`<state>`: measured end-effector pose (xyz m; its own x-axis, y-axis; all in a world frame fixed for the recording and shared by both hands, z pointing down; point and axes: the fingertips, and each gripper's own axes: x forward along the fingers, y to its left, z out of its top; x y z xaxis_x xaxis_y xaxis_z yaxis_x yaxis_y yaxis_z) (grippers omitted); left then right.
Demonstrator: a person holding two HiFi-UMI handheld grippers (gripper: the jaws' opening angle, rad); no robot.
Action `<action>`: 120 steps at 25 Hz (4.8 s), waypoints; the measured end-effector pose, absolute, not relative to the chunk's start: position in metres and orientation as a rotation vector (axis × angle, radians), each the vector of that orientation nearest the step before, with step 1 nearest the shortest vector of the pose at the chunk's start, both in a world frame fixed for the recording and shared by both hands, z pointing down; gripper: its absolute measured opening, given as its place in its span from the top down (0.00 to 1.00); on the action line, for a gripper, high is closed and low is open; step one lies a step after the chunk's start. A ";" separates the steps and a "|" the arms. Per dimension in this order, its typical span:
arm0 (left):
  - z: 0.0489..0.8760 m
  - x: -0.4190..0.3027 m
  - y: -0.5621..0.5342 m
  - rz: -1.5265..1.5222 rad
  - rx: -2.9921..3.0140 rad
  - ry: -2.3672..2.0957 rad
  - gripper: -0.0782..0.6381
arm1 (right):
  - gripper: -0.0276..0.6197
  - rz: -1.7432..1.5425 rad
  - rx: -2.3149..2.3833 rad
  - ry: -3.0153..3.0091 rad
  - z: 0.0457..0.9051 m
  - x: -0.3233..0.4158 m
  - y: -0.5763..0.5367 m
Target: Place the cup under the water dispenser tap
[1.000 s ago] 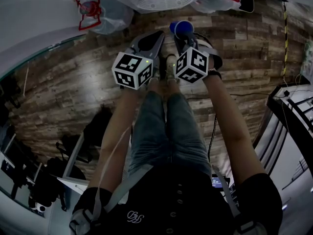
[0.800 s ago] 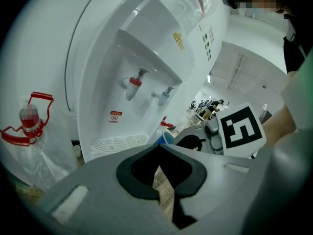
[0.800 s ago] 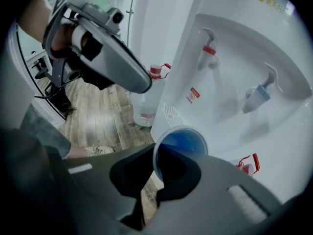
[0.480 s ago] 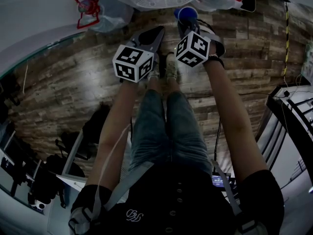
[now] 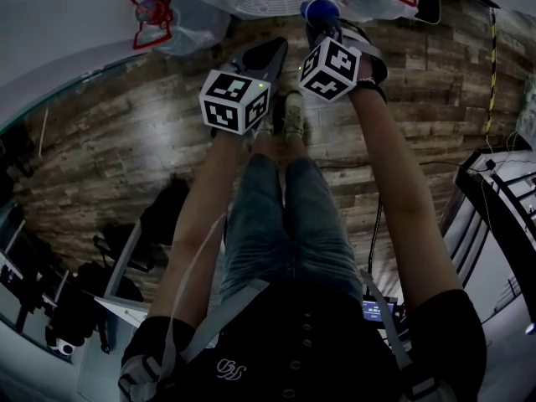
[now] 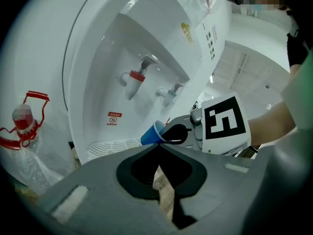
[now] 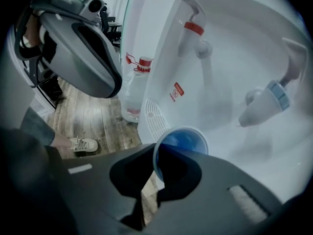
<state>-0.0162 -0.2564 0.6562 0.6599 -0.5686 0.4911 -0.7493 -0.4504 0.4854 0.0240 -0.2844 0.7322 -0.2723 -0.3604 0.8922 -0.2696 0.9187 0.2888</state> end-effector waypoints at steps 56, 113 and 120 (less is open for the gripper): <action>0.633 -0.033 -0.245 0.371 2.175 -1.013 0.89 | 0.71 -0.002 0.605 -1.930 0.704 0.005 -0.302; 0.354 -0.007 -0.195 0.240 2.504 -0.808 0.89 | 0.96 0.334 1.166 -2.446 0.344 0.030 -0.206; 0.340 -0.016 -0.194 0.202 2.520 -0.832 0.89 | 0.96 0.381 1.197 -2.467 0.343 0.030 -0.195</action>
<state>-0.0159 -0.1942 0.3398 0.8047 -0.5234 0.2802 -0.5936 -0.7026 0.3923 0.0296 -0.1946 0.3425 -0.5700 -0.6938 0.4402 -0.7944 0.6023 -0.0793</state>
